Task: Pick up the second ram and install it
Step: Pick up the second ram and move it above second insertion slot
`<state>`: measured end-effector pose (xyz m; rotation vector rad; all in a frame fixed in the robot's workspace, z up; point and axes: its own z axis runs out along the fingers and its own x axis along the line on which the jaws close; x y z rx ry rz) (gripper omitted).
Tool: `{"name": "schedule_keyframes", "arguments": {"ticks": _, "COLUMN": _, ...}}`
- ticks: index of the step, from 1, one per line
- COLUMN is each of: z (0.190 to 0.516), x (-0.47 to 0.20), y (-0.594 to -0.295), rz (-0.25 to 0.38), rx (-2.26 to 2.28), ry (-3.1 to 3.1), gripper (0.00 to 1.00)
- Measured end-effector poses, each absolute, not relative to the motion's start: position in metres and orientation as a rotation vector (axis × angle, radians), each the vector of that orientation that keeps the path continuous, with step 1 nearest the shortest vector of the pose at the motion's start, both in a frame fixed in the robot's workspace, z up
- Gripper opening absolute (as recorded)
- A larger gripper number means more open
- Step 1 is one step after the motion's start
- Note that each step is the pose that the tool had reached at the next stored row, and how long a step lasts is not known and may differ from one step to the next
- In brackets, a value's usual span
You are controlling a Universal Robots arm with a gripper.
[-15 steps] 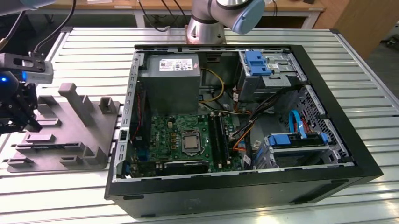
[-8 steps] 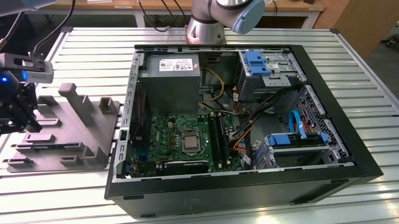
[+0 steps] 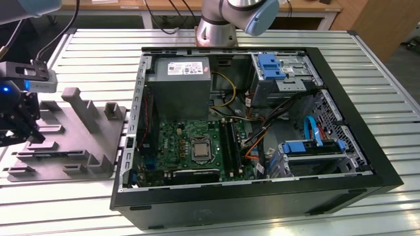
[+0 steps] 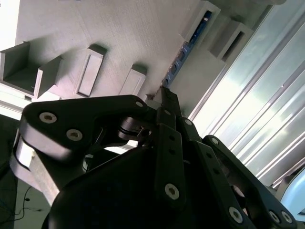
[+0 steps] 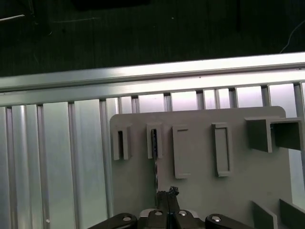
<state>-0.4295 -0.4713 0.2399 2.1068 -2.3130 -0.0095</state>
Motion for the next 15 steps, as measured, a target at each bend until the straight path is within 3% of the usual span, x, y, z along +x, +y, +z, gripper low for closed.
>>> {"name": "schedule_keyframes", "arguments": {"ticks": 15, "z": 0.224, "x": -0.429, "y": -0.476, "rz": -0.006, "rx": 2.183, "ry": -2.236, "gripper": 0.1}}
